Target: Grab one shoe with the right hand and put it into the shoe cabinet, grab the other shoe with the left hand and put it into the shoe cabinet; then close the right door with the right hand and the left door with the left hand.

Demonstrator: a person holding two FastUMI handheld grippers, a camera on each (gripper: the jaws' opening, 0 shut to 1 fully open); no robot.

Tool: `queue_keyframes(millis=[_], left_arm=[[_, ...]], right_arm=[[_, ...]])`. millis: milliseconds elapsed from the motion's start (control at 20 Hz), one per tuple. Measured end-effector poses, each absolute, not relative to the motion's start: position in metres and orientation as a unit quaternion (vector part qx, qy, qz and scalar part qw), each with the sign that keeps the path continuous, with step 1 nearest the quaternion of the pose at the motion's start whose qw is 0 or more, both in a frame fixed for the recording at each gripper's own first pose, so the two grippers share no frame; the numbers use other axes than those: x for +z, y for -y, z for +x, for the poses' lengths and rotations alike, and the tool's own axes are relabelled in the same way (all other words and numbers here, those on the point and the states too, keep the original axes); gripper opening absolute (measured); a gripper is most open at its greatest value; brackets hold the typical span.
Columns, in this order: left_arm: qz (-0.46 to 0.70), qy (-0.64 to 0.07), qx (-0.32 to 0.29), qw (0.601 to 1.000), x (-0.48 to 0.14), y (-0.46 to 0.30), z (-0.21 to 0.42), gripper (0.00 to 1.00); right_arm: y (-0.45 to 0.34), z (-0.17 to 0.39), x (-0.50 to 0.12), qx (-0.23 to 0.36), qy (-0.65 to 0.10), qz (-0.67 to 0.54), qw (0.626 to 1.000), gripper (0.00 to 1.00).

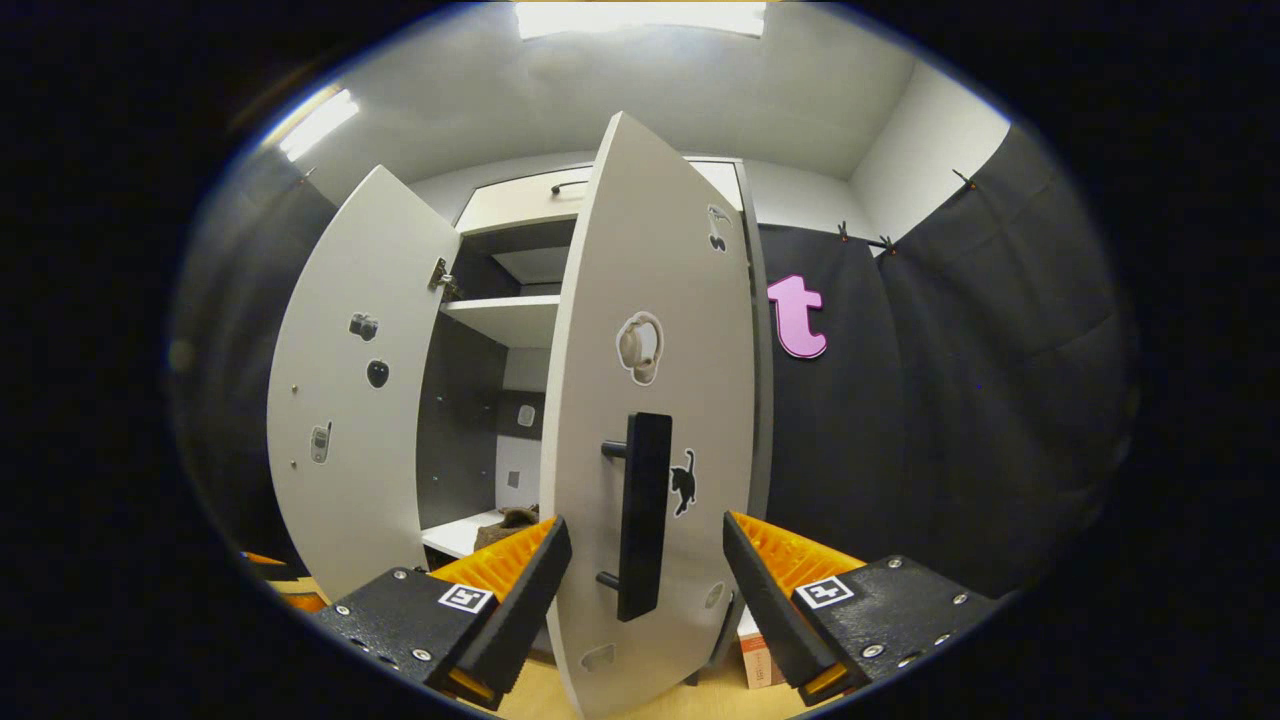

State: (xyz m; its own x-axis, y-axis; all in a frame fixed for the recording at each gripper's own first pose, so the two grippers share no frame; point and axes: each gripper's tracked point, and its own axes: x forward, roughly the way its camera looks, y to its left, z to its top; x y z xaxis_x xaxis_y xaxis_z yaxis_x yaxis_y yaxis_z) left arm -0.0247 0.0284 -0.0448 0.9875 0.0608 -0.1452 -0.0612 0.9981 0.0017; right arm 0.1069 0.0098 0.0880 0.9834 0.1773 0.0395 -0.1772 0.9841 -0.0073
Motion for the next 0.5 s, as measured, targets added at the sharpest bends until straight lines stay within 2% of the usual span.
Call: queue_keyframes(millis=[50, 150, 250, 300, 350, 400, 500], left_arm=[[-0.001, -0.073, 0.032, 0.997, -0.044, -0.03, -0.025, 0.97], [0.002, -0.074, 0.036, 0.997, -0.045, -0.032, -0.025, 0.99], [0.004, -0.074, 0.039, 0.996, -0.044, -0.034, -0.026, 0.97], [0.003, -0.076, 0.041, 0.996, -0.044, -0.037, -0.025, 0.99], [0.003, -0.077, 0.043, 0.996, -0.048, -0.033, -0.031, 0.99], [0.004, -0.078, 0.044, 0.996, -0.055, -0.03, -0.034, 0.96], [0.004, -0.078, 0.046, 0.996, -0.062, -0.029, -0.034, 0.97]], right_arm=[[-0.013, 0.105, 0.091, 0.097, 0.019, 0.012, 0.995, 0.97], [-0.008, 0.105, 0.092, 0.097, 0.011, 0.031, 0.995, 0.94], [-0.001, 0.104, 0.1, 0.093, 0.019, 0.043, 0.995, 0.94], [0.007, 0.104, 0.102, 0.085, 0.022, 0.042, 0.995, 0.98], [0.014, 0.104, 0.103, 0.076, 0.023, 0.036, 0.996, 0.94], [0.023, 0.105, 0.105, 0.065, 0.025, 0.03, 0.997, 0.94], [0.032, 0.108, 0.108, 0.057, 0.027, 0.022, 0.998, 0.94]])
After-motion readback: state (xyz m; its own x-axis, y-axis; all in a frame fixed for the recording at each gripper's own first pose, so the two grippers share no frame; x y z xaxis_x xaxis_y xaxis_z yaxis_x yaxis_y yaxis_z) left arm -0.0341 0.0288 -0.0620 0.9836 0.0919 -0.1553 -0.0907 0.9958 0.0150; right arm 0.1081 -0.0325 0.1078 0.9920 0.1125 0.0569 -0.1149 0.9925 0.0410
